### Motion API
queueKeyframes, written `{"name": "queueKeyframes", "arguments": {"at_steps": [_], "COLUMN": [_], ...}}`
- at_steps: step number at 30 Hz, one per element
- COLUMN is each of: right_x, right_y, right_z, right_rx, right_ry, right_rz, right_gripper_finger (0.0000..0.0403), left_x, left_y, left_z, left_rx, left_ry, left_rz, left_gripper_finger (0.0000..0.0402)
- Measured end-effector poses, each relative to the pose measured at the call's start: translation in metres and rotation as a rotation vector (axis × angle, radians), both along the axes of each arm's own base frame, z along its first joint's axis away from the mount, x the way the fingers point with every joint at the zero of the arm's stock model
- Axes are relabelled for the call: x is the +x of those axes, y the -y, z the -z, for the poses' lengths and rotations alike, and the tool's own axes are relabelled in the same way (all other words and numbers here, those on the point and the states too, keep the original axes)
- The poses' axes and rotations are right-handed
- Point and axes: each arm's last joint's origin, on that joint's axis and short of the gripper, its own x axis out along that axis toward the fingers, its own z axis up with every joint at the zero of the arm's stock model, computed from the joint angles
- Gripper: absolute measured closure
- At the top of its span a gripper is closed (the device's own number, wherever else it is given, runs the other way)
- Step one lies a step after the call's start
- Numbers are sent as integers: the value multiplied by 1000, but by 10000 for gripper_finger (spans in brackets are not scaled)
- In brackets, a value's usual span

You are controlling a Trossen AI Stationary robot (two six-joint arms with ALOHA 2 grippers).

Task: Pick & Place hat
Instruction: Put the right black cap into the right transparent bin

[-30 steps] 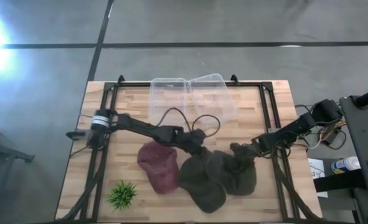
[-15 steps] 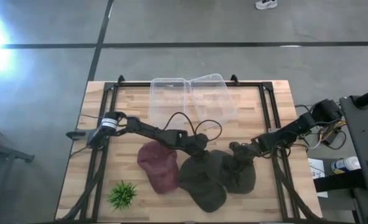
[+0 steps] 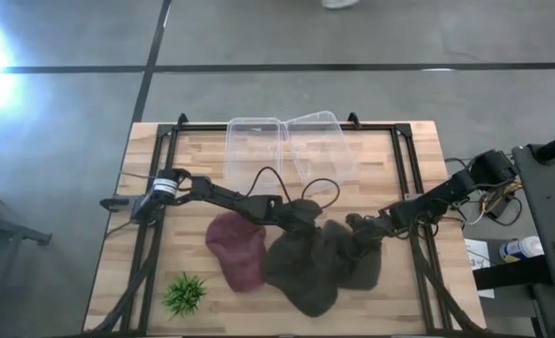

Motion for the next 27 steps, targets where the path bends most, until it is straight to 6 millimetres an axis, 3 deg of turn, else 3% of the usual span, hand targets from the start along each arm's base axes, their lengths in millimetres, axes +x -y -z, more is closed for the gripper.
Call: {"name": "queueKeyframes", "arguments": {"at_steps": [5, 13, 20, 27], "right_x": [2, -8, -33, -51], "right_y": [0, -5, -8, 2], "right_z": [-13, -60, -103, -116], "right_rx": [-11, 48, -31, -91], "right_ry": [71, 271, 510, 528], "right_rz": [-29, -115, -258, -206], "right_gripper_finger": [174, 174, 174, 174], "left_x": [0, -13, -41, -80], "left_y": [1, -2, -14, -32], "left_z": [-3, -34, -96, -162], "left_rx": [21, 90, 188, 335], "left_ry": [-15, 7, 88, 225], "left_rz": [13, 38, -26, -240], "left_gripper_finger": [389, 395, 395, 395]}}
